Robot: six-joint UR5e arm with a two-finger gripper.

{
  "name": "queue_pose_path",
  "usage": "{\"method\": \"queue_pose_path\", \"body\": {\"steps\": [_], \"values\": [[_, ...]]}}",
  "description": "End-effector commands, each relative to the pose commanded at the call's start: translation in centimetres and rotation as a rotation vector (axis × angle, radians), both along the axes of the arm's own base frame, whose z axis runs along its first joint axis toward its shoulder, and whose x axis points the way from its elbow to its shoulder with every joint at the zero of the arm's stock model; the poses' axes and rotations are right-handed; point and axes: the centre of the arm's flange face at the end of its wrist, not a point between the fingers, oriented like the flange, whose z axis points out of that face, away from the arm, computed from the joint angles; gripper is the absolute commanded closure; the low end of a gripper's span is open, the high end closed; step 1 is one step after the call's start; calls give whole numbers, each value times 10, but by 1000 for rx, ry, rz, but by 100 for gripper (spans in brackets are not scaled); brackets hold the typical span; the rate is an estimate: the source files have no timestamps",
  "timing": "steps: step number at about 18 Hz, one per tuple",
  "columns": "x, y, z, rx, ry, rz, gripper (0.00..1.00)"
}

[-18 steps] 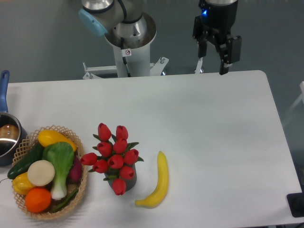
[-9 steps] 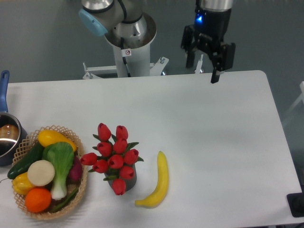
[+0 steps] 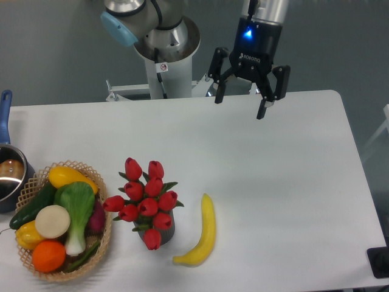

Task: Pick up the flowers from the vase
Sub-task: 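Open the gripper and move it toward the red tulip bouquet, then lower the open gripper over the tulip stems above the dark vase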

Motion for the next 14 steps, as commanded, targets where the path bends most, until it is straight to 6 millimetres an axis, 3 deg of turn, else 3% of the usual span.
{"method": "queue_pose_path", "body": {"steps": [5, 9, 14], "values": [[-5, 11, -1, 56, -3, 16, 0], [4, 31, -9, 67, -14, -34, 0], [13, 30, -28, 51, -30, -45, 0]]}}
